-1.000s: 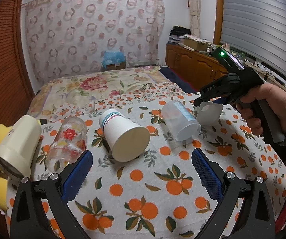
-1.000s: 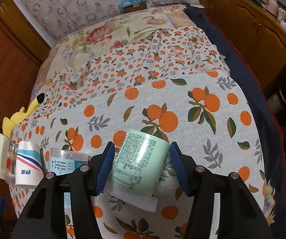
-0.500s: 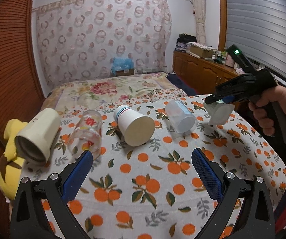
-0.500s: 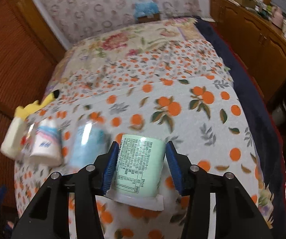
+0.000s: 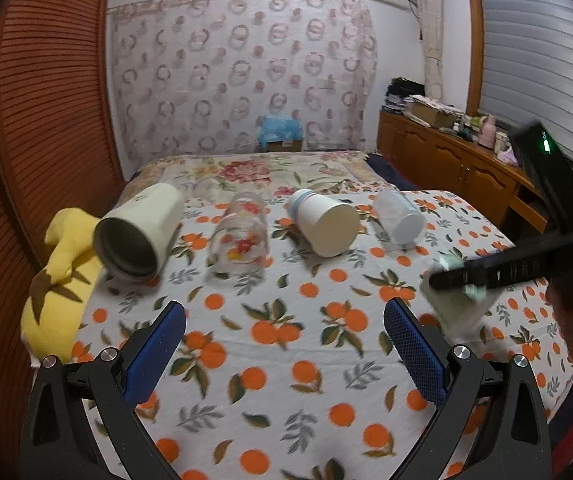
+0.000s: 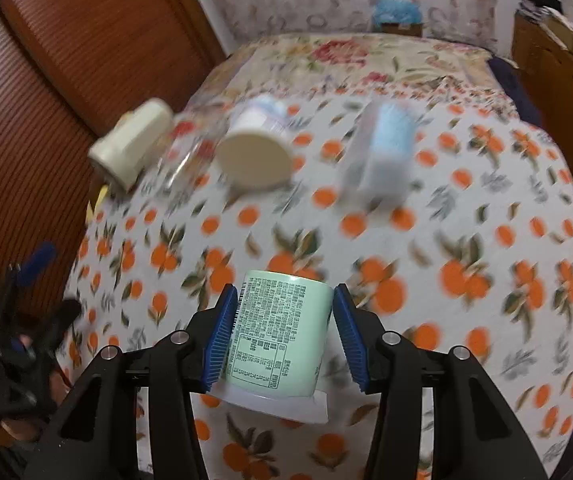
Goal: Flip cup upside down
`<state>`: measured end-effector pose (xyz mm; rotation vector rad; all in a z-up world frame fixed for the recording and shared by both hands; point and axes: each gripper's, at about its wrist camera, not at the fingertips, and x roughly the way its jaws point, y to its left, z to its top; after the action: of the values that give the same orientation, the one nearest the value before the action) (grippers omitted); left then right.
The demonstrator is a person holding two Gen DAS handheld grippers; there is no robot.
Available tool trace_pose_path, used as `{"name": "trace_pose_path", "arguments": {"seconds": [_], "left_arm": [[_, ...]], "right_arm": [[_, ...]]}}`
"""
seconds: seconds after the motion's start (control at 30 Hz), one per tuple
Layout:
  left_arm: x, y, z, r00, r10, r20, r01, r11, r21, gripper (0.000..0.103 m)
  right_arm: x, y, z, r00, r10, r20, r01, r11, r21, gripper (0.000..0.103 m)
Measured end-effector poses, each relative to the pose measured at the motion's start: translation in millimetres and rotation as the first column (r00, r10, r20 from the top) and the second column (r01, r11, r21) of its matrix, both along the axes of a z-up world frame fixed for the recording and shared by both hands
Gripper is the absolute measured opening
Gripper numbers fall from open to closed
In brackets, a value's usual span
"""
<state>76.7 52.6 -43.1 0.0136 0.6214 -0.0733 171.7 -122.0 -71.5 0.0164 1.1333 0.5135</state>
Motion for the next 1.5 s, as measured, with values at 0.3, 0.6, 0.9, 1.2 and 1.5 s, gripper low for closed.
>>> {"name": "trace_pose_path", "arguments": {"seconds": [0.3,0.6,0.9,1.2,1.5], "left_arm": [[-3.4,12.9,-2.9,1.0,0.027,-0.002,-0.027,1.0,0.003,0.095],[10.1,-10.3,-3.2,0.999,-0.015,-0.037,0.015,1.0,-0.01,0.095],[33.7,-61.8,-5.2,0.988,-0.109,-0.112,0.107,0.994,-0.02,0.095],[65.2,-100.9,-15.0,0.953,-0.174,-0.247,0.174,0.984,-0.024,0.085],[99.6,-107.0,-38.4,0.886,-0.205,-0.416,0.165,0.978,-0.131,0.073]], "right_arm": [[-12.6,14.8,-9.7,0.997,0.03,0.077,-0.027,0.999,-0.038,0.056],[-46.8,-21.6,12.1,0.954,0.001,0.3,-0.001,1.0,-0.001,0.068],[-94.9,-62.6,12.3,0.879,-0.045,0.475,0.048,0.999,0.006,0.082],[-100.6,-75.9,-11.2,0.873,-0.077,0.481,0.074,0.997,0.024,0.083],[-96.6,-78.9,-23.4,0.874,-0.095,0.476,0.094,0.995,0.025,0.083]]}}
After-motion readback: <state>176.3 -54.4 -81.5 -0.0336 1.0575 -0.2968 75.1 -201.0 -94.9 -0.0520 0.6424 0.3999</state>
